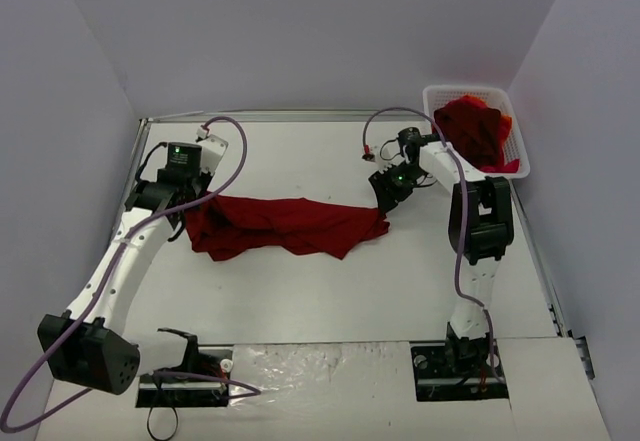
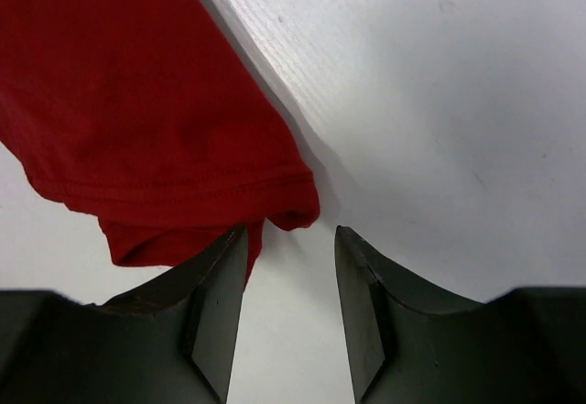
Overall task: Fold and stack the t-shirts
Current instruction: Flatten out the tshirt
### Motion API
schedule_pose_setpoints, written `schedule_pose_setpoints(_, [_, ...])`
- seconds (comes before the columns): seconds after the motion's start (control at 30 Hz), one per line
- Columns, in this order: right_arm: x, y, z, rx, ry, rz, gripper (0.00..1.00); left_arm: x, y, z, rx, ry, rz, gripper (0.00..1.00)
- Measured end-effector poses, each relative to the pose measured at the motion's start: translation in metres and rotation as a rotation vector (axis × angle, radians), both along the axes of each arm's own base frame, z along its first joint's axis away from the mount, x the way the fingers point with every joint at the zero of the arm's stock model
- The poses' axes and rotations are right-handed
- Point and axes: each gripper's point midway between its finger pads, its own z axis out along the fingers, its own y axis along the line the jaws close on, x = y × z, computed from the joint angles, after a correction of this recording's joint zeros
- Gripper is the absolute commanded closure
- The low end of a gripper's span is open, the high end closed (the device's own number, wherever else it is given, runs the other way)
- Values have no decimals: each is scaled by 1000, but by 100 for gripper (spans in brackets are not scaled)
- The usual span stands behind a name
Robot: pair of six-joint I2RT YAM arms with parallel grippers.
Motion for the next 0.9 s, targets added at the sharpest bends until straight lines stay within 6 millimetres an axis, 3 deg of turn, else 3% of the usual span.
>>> schedule_pose_setpoints(0.17, [-2, 10, -2, 0, 5, 24, 61, 0, 0, 0, 0, -1, 1, 98])
schedule_pose_setpoints(0.27, [1, 14, 2, 2, -9, 34, 74, 0, 0, 0, 0, -1, 1, 98])
schedule_pose_setpoints(0.3, [2, 14, 3, 3, -14, 37, 86, 0, 0, 0, 0, -1, 1, 98])
schedule_pose_setpoints(0.37, [4, 16, 4, 3, -22, 42, 91, 0, 0, 0, 0, 0, 1, 98])
schedule_pose_setpoints(0.43, [4, 17, 4, 3, -23, 43, 89, 0, 0, -1, 1, 1, 1, 98])
schedule_pose_setpoints(0.5, [4, 16, 4, 2, -22, 41, 76, 0, 0, -3, 2, 5, 0, 98])
schedule_pose_setpoints(0.67, [4, 15, 3, -7, -24, 44, 67, -1, 0, -6, 3, 10, 0, 98])
schedule_pose_setpoints(0.9, [2, 13, -11, -24, 8, 45, 69, -1, 0, -6, 3, 9, 0, 98])
